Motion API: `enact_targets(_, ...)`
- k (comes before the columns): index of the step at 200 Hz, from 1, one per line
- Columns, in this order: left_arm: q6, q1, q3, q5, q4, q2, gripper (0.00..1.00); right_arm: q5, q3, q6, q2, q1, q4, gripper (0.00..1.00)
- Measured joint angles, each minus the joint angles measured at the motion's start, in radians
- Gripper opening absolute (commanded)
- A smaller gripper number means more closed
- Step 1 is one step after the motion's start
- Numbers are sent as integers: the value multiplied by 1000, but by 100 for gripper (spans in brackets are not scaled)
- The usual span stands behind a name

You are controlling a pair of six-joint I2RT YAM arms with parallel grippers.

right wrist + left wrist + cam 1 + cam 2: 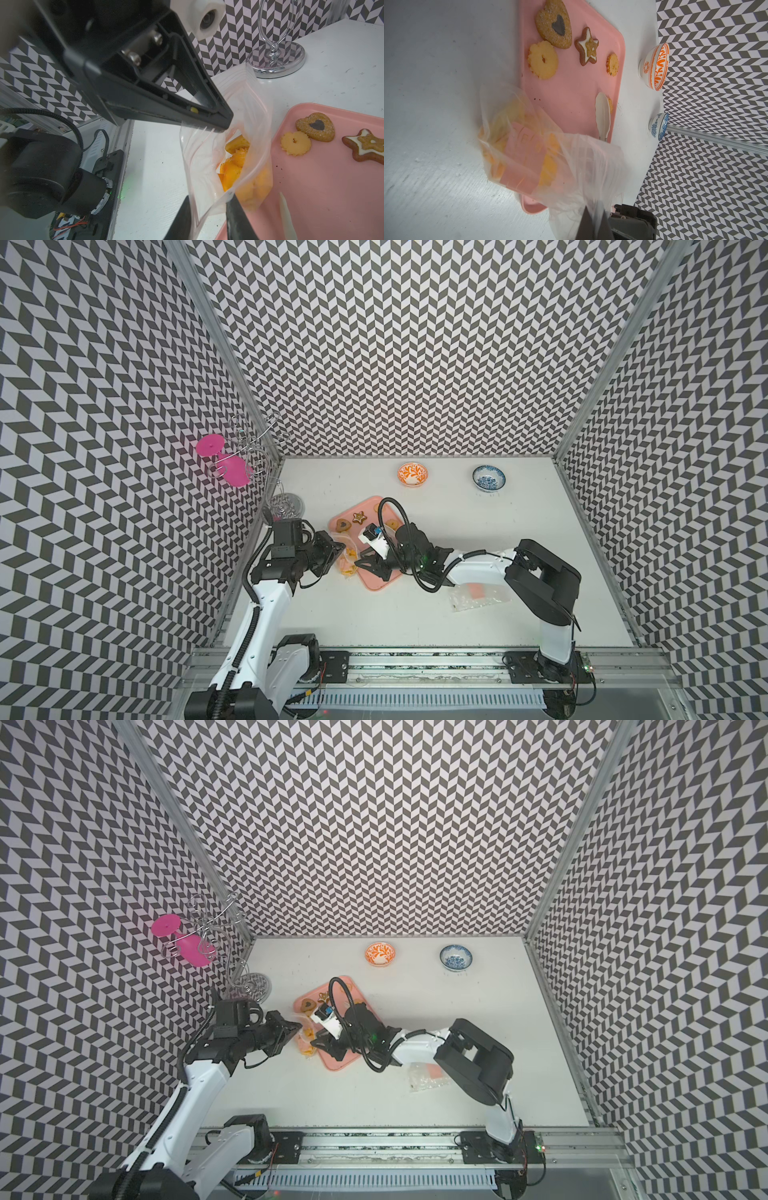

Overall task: Put the cookies into a resealable bag to prevent moisture
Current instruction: Adjust the ziploc bag at the center of the board.

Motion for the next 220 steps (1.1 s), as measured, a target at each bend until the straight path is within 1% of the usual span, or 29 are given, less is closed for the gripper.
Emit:
enact_targets(23,0,0,0,0,0,0,0,3,5,-9,10,0,-10,25)
enact_targets(42,2,0,0,0,0,0,0,7,6,-16,11,0,-20,17)
enact_targets(67,7,1,0,-1,0,0,0,12,6,-23,11,0,-24,9)
enact_targets(92,28,1,6,-14,-3,0,15,14,7,-36,6,0,-32,0)
enact_targets(118,65,1,33,-42,-16,-6,32,14,7,-69,-26,0,-74,0)
enact_targets(138,96,1,65,-73,-18,-29,42,8,18,-114,-65,0,-138,0)
enact_targets(145,111,1,77,-87,-18,-42,52,4,28,-136,-79,0,-172,0)
enact_targets(153,128,1,92,-103,-13,-60,58,-2,39,-160,-98,0,-213,0)
enact_targets(173,182,1,127,-135,26,-121,63,-32,55,-228,-159,-8,-320,0)
enact_targets(181,208,1,129,-138,59,-150,68,-50,63,-254,-184,-13,-371,0)
enact_targets(189,233,1,129,-139,87,-174,71,-69,76,-286,-206,-18,-427,0)
enact_targets(202,288,1,128,-126,142,-201,73,-100,95,-341,-239,-30,-518,0)
enact_targets(220,390,0,126,-74,211,-212,73,-138,114,-439,-291,-59,-673,0)
